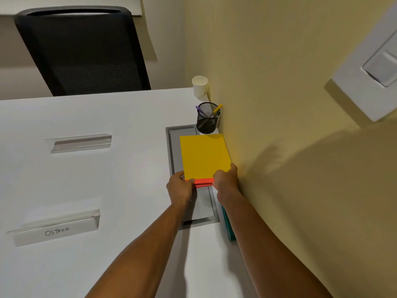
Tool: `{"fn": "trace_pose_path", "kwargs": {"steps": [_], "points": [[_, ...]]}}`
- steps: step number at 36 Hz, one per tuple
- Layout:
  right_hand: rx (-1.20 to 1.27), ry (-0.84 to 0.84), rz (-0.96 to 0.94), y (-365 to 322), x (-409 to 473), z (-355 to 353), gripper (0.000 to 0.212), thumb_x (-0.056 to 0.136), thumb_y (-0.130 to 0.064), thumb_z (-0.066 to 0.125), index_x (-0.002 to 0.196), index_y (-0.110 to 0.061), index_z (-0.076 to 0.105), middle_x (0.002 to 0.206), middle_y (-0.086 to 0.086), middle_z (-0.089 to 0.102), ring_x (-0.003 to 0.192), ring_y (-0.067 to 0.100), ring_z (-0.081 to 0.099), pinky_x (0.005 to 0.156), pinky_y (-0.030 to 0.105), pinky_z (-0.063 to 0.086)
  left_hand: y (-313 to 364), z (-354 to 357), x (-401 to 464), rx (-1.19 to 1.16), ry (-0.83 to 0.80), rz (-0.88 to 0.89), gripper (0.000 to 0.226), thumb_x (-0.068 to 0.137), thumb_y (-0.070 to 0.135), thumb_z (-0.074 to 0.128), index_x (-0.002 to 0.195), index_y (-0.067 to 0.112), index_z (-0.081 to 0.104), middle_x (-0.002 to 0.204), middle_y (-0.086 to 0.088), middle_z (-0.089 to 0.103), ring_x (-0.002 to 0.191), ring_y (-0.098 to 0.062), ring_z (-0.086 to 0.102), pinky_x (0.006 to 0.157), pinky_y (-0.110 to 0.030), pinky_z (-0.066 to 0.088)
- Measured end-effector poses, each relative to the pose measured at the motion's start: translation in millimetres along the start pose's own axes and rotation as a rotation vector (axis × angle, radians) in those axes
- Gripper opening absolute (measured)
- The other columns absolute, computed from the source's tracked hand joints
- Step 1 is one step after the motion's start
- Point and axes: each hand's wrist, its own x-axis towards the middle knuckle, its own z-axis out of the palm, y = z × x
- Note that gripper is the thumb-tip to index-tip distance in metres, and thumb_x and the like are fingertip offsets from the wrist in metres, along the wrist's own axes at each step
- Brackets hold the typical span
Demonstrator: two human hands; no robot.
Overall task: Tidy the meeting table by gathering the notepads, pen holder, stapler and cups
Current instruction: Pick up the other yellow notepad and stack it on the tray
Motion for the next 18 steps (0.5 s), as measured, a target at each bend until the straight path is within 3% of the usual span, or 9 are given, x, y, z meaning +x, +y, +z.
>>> {"fn": "trace_pose_path", "kwargs": {"steps": [3,5,7,10,12,14,17,18], "points": [[0.035,0.041,0.039,-2.3,-3.9,3.8,0.076,0.096,0.003,0.046,0.158,-0.029,0.018,0.15,0.021,0.038,0.1,0.03,0.053,0.074,0.037,0.049,-3.2,0.6,-0.5,0.048,-0.008,0.051,0.036,0.092,0.011,0.07,0.127,0.003,0.063,0.116,-0.012,0.069,0.079,-0.006,0.054,0.077,-0.009,0.04],[0.061,0.039,0.028,-1.2,-4.4,2.9,0.077,0.095,0.004,0.044,0.159,-0.03,0.017,0.15,0.02,0.038,0.097,0.028,0.053,0.063,0.033,0.045,-0.7,0.3,-3.4,0.071,-0.013,0.064,0.028,0.093,0.009,0.069,0.12,0.001,0.067,0.103,-0.007,0.068,0.07,-0.002,0.049,0.064,-0.005,0.035],[0.084,0.039,0.015,-2.3,-6.1,0.5,0.077,0.094,0.006,0.043,0.159,-0.028,0.018,0.149,0.018,0.039,0.095,0.025,0.053,0.058,0.028,0.043,-0.6,1.1,-2.7,0.112,-0.03,0.072,0.023,0.094,0.007,0.067,0.116,0.003,0.068,0.094,0.002,0.061,0.073,-0.007,0.053,0.062,-0.006,0.034],[0.141,0.038,0.013,-2.7,-7.9,-2.6,0.077,0.094,0.011,0.044,0.158,-0.025,0.022,0.134,0.014,0.043,0.106,0.028,0.056,0.065,0.03,0.048,-1.8,1.3,-1.6,0.136,-0.032,0.07,0.019,0.093,0.002,0.066,0.111,0.005,0.069,0.088,0.004,0.061,0.084,-0.017,0.059,0.066,-0.012,0.043],[0.168,0.051,-0.015,-0.6,-12.8,-2.9,0.07,0.094,0.009,0.045,0.154,-0.021,0.029,0.139,0.02,0.047,0.123,0.041,0.056,0.08,0.038,0.049,0.3,1.1,-4.6,0.171,-0.044,0.071,0.03,0.092,0.002,0.066,0.123,0.002,0.066,0.104,-0.008,0.069,0.095,-0.021,0.062,0.083,-0.02,0.047],[0.174,0.069,-0.058,3.2,-19.6,-3.1,0.06,0.094,0.004,0.046,0.148,-0.018,0.036,0.139,0.03,0.049,0.12,0.05,0.056,0.082,0.042,0.046,1.0,1.4,-5.4,0.184,-0.064,0.063,0.039,0.093,0.003,0.067,0.131,0.001,0.061,0.124,-0.015,0.066,0.109,-0.026,0.063,0.093,-0.024,0.046],[0.175,0.063,-0.07,7.6,-26.3,-1.2,0.057,0.094,0.001,0.046,0.147,-0.018,0.038,0.137,0.031,0.05,0.117,0.05,0.057,0.081,0.043,0.045,1.1,-0.6,-6.9,0.202,-0.078,0.065,0.034,0.093,0.002,0.065,0.127,0.002,0.062,0.104,-0.008,0.062,0.089,-0.015,0.059,0.074,-0.007,0.043],[0.17,0.055,-0.07,8.4,-27.7,-0.3,0.057,0.094,0.001,0.046,0.147,-0.018,0.037,0.138,0.031,0.049,0.117,0.05,0.057,0.081,0.043,0.045,1.0,-1.8,-7.2,0.201,-0.094,0.064,0.031,0.093,0.001,0.064,0.124,0.003,0.063,0.101,-0.006,0.061,0.083,-0.013,0.056,0.068,-0.009,0.042]]}}
